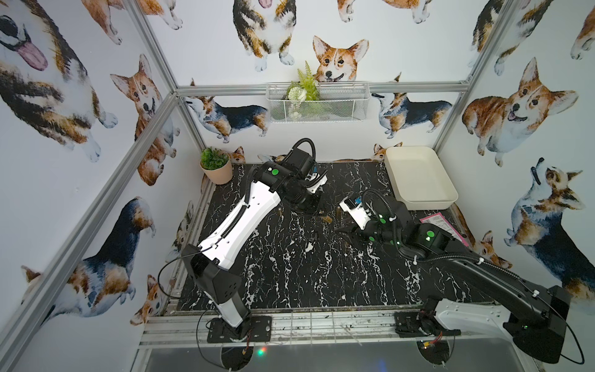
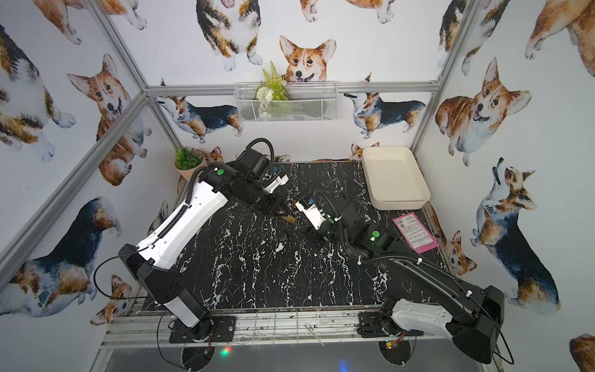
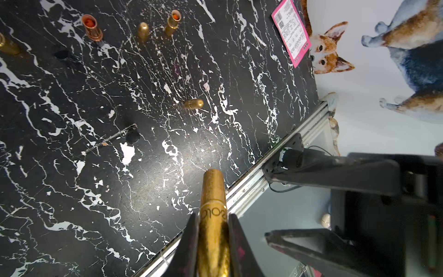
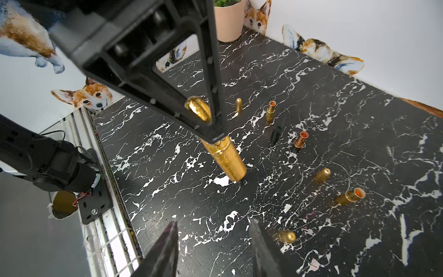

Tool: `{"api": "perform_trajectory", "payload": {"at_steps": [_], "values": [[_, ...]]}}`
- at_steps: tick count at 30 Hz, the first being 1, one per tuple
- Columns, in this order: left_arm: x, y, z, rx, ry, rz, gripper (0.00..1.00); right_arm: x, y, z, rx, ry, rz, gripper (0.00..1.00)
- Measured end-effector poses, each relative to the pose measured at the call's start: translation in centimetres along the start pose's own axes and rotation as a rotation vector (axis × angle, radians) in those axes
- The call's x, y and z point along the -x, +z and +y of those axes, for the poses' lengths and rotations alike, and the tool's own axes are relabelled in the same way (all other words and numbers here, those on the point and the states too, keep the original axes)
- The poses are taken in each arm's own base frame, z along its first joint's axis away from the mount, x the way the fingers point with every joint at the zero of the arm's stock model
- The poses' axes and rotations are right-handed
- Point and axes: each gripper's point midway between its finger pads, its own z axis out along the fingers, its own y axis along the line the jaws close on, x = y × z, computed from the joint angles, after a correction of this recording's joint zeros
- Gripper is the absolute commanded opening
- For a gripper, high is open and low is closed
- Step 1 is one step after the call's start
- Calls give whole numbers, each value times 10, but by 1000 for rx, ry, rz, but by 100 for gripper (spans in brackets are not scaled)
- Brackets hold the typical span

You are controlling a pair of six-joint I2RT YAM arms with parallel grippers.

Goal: Open the lipstick cap
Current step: Open the cover of the lipstick.

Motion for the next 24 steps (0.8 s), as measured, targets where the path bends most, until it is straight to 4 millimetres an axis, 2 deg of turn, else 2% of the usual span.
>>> {"api": "perform_trajectory", "payload": {"at_steps": [8,13,24], "values": [[-12,3,-23,-59,29,38,8,0,1,5,30,-17,3,48],[-15,1,-36,-111,31,49,8,-7,10,1,19,-46,38,46],[-20,1,-48,-157,38,69,0,-8,6,-5,-20,-96,41,42]]}}
